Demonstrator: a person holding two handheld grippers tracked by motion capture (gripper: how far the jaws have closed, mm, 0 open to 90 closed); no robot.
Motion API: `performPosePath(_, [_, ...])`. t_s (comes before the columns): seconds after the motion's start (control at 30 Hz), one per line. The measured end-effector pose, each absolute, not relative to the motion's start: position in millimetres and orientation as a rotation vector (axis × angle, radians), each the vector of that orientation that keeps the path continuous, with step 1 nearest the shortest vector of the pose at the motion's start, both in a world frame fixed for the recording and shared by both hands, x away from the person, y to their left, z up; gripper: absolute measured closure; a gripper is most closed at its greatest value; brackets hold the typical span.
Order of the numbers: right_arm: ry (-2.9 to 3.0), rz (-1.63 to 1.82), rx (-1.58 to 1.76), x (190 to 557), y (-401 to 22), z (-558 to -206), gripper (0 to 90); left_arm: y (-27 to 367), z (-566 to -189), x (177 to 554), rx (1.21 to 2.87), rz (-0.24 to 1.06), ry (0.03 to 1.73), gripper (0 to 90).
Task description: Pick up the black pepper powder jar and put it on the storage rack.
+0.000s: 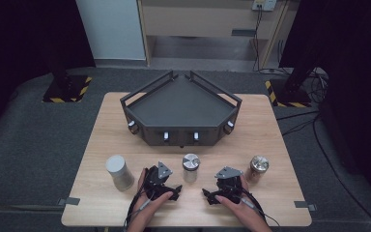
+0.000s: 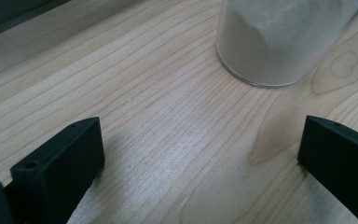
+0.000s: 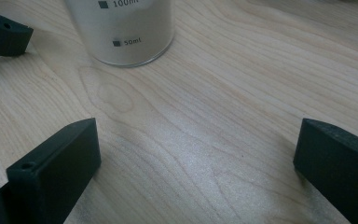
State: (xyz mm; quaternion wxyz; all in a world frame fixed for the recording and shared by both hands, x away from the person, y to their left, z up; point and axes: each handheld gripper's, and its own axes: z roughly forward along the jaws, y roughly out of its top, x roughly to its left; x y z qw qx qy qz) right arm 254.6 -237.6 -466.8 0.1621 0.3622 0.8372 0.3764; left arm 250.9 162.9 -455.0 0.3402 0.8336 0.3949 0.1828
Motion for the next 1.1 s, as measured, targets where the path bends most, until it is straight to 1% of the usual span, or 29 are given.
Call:
performPosePath(1.03, [2.381,1.072,1.044,253.0,-236.6,-467.0,0.5,163.1,-454.7,249.1,2.165,0.476,1.029,0.0])
performPosePath(1.1, [2.38,1.072,1.044,253.0,-236.6,-467.0,0.5,163.4,-452.9,249.5,2.178,0.468,1.018,1.2])
